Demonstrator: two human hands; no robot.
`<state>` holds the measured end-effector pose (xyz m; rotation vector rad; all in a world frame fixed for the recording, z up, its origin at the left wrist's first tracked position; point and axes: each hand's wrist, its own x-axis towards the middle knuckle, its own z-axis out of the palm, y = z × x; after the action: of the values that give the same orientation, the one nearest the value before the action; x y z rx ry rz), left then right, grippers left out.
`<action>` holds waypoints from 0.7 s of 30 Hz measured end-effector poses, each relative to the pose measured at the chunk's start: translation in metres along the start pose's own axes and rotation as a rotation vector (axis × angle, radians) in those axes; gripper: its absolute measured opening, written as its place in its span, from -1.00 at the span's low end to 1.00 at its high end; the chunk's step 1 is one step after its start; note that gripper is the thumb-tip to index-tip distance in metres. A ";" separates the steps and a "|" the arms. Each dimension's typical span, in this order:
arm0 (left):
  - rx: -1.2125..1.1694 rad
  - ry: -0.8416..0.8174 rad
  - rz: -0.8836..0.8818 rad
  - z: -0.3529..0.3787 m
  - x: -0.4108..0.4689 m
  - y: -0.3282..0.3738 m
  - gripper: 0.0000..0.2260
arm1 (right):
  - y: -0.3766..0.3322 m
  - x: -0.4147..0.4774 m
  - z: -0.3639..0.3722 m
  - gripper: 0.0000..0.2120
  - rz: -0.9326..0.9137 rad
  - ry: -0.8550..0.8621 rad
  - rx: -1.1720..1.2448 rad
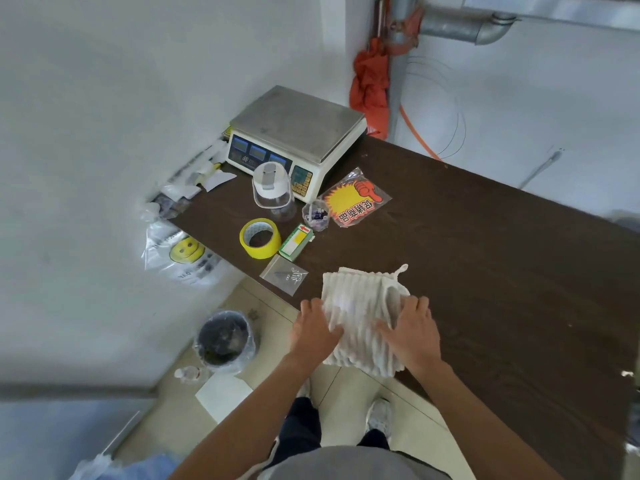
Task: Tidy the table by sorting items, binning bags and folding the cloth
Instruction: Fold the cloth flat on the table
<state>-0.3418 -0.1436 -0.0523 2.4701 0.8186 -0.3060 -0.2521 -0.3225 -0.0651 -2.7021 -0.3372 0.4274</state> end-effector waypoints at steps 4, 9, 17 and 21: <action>0.004 -0.105 0.008 0.000 0.019 -0.003 -0.49 | -0.001 -0.006 0.004 -0.31 0.128 -0.074 -0.016; -0.090 -0.189 0.050 -0.002 0.039 -0.009 -0.52 | -0.018 -0.009 0.012 -0.38 0.322 -0.137 0.000; -0.252 -0.315 0.021 -0.017 0.066 -0.024 -0.54 | -0.037 -0.006 0.022 -0.36 0.641 -0.126 0.423; -0.429 -0.444 -0.067 -0.029 0.089 -0.029 -0.72 | -0.035 -0.004 0.023 -0.44 0.783 -0.047 0.718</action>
<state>-0.2880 -0.0642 -0.0719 1.8828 0.6891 -0.6075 -0.2696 -0.2846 -0.0701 -2.0044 0.7553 0.6603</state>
